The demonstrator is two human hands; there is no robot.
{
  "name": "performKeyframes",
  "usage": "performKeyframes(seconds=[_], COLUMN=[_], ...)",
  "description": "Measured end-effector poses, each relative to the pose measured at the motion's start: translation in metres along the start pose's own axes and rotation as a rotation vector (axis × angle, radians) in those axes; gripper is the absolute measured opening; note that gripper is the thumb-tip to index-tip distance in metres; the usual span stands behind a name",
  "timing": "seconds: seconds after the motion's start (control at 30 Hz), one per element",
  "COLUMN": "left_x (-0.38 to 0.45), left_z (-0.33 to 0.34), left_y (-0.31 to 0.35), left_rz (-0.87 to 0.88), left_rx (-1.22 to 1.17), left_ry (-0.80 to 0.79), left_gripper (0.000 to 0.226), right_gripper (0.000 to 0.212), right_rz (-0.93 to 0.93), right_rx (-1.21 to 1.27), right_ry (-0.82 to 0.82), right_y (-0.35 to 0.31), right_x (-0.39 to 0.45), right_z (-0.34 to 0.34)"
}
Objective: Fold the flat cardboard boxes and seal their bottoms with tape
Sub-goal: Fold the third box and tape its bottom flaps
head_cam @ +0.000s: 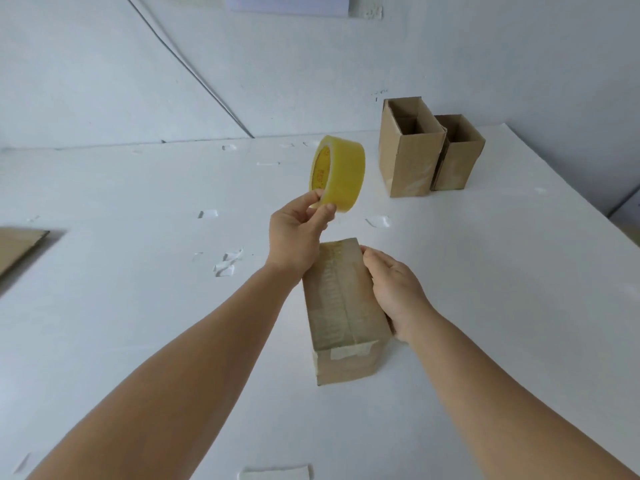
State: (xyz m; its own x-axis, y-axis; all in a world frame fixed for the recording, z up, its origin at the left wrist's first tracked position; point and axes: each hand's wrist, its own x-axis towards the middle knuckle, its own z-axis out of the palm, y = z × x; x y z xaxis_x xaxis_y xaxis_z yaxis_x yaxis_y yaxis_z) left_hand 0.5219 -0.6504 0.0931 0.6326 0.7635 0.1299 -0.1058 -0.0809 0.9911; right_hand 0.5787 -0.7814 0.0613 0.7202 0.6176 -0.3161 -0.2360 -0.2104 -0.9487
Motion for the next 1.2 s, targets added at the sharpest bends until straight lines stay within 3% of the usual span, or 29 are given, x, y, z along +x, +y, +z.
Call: performKeyframes(seconds=[0.13,0.23,0.4,0.47,0.6,0.73,0.93,1.2], left_x=[0.003,-0.006,-0.031,-0.038,-0.048,-0.055,-0.062,-0.069], left_z=[-0.011,-0.02,-0.03,-0.034,-0.041,-0.046,-0.052,-0.05], left_y=[0.004,0.013,0.031,0.038,0.046,0.051,0.058,0.056], left_rz=[0.0,-0.018,-0.135,-0.202,-0.338,-0.421,-0.501,-0.523], left_rx=[0.007,0.02,-0.056,-0.053,0.045,0.142,0.136,0.236], left_ry=[-0.09,-0.223,-0.462,-0.512,-0.479,-0.476,-0.501,-0.408], left_gripper=[0.019,0.019,0.017,0.013,0.019,0.01,0.007,0.007], right_gripper=[0.047,0.053,0.102,0.112,0.103,0.077,0.074,0.072], right_rz=[-0.102,-0.213,-0.25,-0.238,-0.254,-0.306,-0.363,-0.41], right_rx=[-0.124,-0.014,0.206,0.272,0.383,0.435,0.405,0.355], right_ry=[0.088,0.071,-0.181,-0.266,-0.353,-0.474,-0.482,-0.436], right_y=[-0.009,-0.025,-0.042,-0.047,-0.05,-0.052,-0.055,-0.061], right_x=[0.012,0.014,0.012,0.007,0.0,-0.009,-0.02,-0.031], right_z=[-0.007,-0.013,-0.025,-0.029,-0.035,-0.036,-0.032,-0.037])
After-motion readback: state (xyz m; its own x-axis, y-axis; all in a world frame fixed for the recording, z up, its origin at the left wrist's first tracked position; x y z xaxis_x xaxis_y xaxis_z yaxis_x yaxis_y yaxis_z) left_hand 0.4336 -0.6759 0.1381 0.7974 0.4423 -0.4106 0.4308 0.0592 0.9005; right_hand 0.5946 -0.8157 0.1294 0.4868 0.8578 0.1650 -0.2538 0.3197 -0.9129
